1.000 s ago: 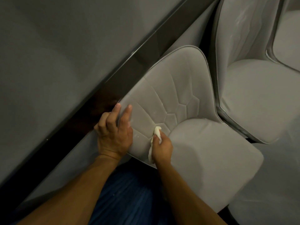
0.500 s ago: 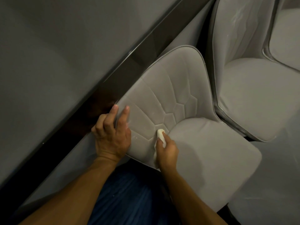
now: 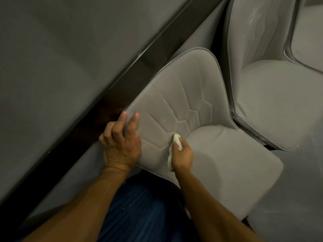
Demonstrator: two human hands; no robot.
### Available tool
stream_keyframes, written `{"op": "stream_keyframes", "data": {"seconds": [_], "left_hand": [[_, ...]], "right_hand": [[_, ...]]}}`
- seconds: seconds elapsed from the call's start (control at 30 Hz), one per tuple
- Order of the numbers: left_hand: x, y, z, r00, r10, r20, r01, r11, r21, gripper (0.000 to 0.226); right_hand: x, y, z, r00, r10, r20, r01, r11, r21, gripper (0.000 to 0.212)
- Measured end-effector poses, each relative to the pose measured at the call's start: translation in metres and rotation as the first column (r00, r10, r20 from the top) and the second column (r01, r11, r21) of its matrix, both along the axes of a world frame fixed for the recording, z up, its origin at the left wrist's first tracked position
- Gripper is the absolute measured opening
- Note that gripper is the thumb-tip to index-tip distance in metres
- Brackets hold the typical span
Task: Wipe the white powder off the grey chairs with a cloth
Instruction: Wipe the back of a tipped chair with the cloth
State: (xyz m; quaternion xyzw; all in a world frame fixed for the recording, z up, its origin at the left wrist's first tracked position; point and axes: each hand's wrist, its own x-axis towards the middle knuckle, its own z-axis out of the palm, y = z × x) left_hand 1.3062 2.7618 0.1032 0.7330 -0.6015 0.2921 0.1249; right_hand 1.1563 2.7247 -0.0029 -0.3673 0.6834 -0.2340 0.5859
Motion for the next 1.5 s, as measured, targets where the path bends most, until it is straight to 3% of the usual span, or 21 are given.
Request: {"op": "stream_keyframes", "data": {"seconds": [0.1,0.13,0.23,0.33,0.4,0.5,0.7,0.8,0.87,0.97,1.03,1.17,1.23,1.37,1.5], "left_hand": [[0.002,0.0,0.001,1.0,0.003,0.011,-0.003,1.0,0.012,0.048],[0.002,0.001,0.001,1.0,0.002,0.011,-0.002,1.0,0.019,0.048],[0.002,0.001,-0.001,1.0,0.002,0.0,-0.002,1.0,0.027,0.047],[0.002,0.001,-0.001,1.0,0.01,-0.004,-0.01,1.0,0.026,0.047],[0.001,0.002,0.0,1.0,0.015,0.0,-0.015,1.0,0.02,0.048],[0.001,0.003,0.0,1.0,0.012,-0.003,-0.012,1.0,0.029,0.049],[0.001,0.004,0.002,1.0,0.007,-0.018,-0.006,0.998,0.062,0.052],[0.002,0.003,0.004,0.999,-0.007,-0.039,0.01,0.997,0.072,0.053],[0.004,0.004,0.004,0.998,-0.032,-0.052,0.035,0.997,0.064,0.045],[0.005,0.004,0.006,0.993,-0.069,-0.094,0.074,0.996,0.051,0.035],[0.007,0.005,0.009,0.989,-0.098,-0.114,0.107,0.992,0.07,0.036],[0.008,0.012,0.014,0.982,-0.117,-0.148,0.136,0.983,0.126,0.055],[0.006,0.017,0.018,0.971,-0.124,-0.207,0.156,0.976,0.15,0.047],[0.006,0.024,0.029,0.928,-0.127,-0.351,0.191,0.969,0.155,0.04],[0.006,0.03,0.036,0.879,-0.127,-0.46,0.228,0.959,0.171,0.049]], "right_hand": [[0.006,0.0,0.026,0.997,0.048,0.056,-0.033,0.968,-0.248,0.038],[0.012,0.002,0.027,0.997,0.047,0.066,-0.028,0.965,-0.26,0.037],[0.023,-0.001,0.021,0.995,-0.009,0.101,0.022,0.991,-0.13,0.034],[0.013,-0.009,0.011,0.999,-0.032,0.012,0.032,0.999,-0.027,0.032],[0.006,-0.012,0.008,0.991,-0.132,-0.039,0.131,0.991,-0.021,0.033],[0.011,-0.009,0.022,0.964,-0.222,0.145,0.225,0.974,-0.001,0.033],[0.018,0.031,0.052,0.968,0.096,0.23,-0.032,0.964,-0.265,0.03],[0.012,0.034,0.061,0.974,0.082,0.212,-0.01,0.947,-0.32,0.028],[0.017,0.033,0.075,0.969,0.151,0.197,-0.049,0.893,-0.447,0.028],[0.022,0.046,0.086,0.924,0.356,0.138,-0.189,0.739,-0.646,0.031],[0.016,0.058,0.07,0.918,0.388,0.078,-0.262,0.744,-0.615,0.03],[-0.003,0.068,0.045,0.945,0.311,-0.106,-0.326,0.853,-0.407,0.024],[-0.001,0.059,0.064,0.963,0.26,-0.071,-0.262,0.84,-0.475,0.026],[0.027,0.035,0.121,0.957,0.29,0.027,-0.2,0.722,-0.662,0.036],[0.039,0.038,0.112,0.937,0.348,0.004,-0.266,0.722,-0.639,0.04]]}}
